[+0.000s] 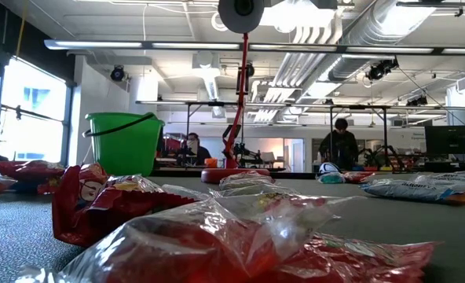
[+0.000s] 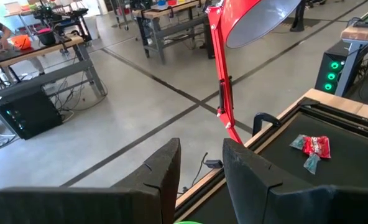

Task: Sort candy
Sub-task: Put the white chocolate into the white bucket

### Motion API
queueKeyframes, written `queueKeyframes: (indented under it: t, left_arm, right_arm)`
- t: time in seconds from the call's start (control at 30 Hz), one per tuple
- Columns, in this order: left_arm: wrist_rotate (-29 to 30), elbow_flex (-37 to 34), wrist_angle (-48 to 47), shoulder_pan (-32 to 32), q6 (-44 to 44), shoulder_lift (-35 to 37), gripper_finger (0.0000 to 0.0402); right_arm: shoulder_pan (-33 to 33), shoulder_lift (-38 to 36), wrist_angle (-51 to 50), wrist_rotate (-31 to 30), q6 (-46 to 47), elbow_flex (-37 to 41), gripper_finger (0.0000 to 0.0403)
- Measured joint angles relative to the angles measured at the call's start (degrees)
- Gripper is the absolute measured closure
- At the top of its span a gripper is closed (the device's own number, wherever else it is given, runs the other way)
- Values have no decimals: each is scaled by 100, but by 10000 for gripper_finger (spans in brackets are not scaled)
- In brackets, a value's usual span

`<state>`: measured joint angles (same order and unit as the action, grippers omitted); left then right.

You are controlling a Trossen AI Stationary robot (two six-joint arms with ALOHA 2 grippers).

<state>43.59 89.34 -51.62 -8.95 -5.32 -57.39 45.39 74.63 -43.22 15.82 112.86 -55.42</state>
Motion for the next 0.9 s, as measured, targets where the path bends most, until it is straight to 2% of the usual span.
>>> queueKeyframes:
  t: [0.17, 0.3, 0.57, 0.9]
  left_arm:
    - [-183, 0, 2, 0, -2, 1, 296]
    - [-523, 0, 2, 0, 10, 2, 296]
    - [-1192, 0, 1, -2, 50, 2, 296]
    - [-1478, 0, -23, 0, 151, 1, 296]
  right_arm:
    - [-77, 0, 4, -653, -11, 0, 289]
    - [-339, -7, 224, -893, -454, 0, 289]
    - [-1183, -141, 1004, -902, -1428, 0, 289]
    - [-2088, -205, 1726, -853, -2185, -2, 289]
